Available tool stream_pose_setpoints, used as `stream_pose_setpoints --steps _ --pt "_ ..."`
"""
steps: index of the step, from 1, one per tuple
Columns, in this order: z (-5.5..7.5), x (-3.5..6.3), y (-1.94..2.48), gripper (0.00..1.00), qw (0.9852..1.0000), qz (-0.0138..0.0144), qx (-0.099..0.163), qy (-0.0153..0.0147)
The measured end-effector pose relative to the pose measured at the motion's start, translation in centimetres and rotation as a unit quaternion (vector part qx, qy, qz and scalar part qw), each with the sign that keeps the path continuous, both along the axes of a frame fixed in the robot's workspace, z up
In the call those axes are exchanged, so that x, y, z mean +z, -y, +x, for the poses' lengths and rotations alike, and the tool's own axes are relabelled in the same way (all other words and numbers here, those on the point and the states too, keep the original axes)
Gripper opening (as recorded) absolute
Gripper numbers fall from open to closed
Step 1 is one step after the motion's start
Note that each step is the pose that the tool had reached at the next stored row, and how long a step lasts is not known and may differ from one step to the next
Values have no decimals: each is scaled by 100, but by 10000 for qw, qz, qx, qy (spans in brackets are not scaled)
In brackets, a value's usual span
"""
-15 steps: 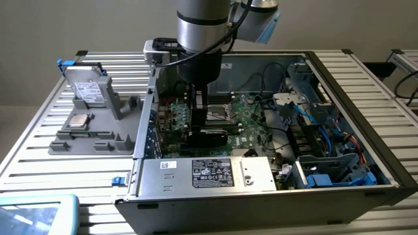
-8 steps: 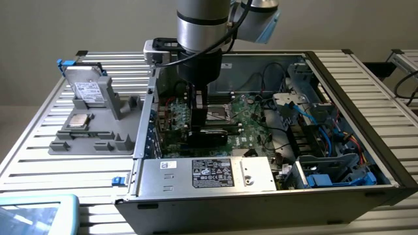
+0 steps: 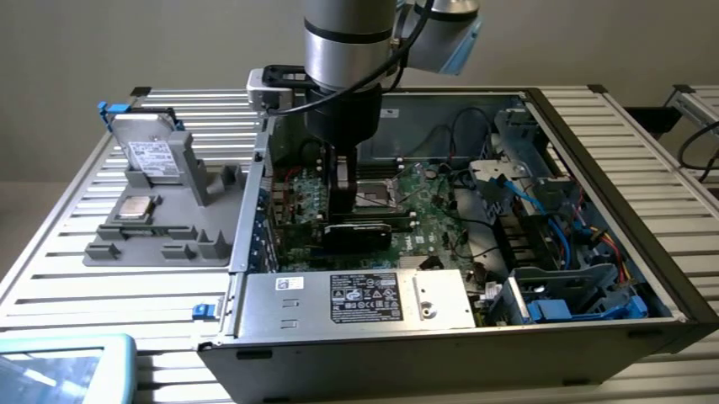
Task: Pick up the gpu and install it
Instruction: 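Press down on the gpu until it lock into place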
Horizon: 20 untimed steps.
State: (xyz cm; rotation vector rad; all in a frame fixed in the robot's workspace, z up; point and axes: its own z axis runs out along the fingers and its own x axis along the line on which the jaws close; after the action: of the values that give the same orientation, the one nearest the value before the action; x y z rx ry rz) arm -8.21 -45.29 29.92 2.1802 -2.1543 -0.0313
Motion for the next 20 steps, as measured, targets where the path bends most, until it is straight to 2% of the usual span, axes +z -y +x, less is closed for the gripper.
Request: stream_pose_setpoints --steps 1,2,4,5,6,7,10,15,16,17,20 --pt "0 0 0 44 10000 0 0 0" --pt "0 0 0 44 10000 0 0 0" --pt "0 0 0 32 10000 0 0 0" --pt "0 0 0 32 10000 0 0 0" --pt "0 0 0 26 10000 0 0 0" --pt "0 0 0 26 10000 0 0 0" --pt "0 0 0 11 10000 0 0 0" --pt "-4 1 0 11 10000 0 0 2" --pt "-19 2 1 11 10000 -2 -1 22" --pt "-34 1 0 11 10000 -1 0 59" --pt "-83 -5 0 11 9998 -2 0 192"
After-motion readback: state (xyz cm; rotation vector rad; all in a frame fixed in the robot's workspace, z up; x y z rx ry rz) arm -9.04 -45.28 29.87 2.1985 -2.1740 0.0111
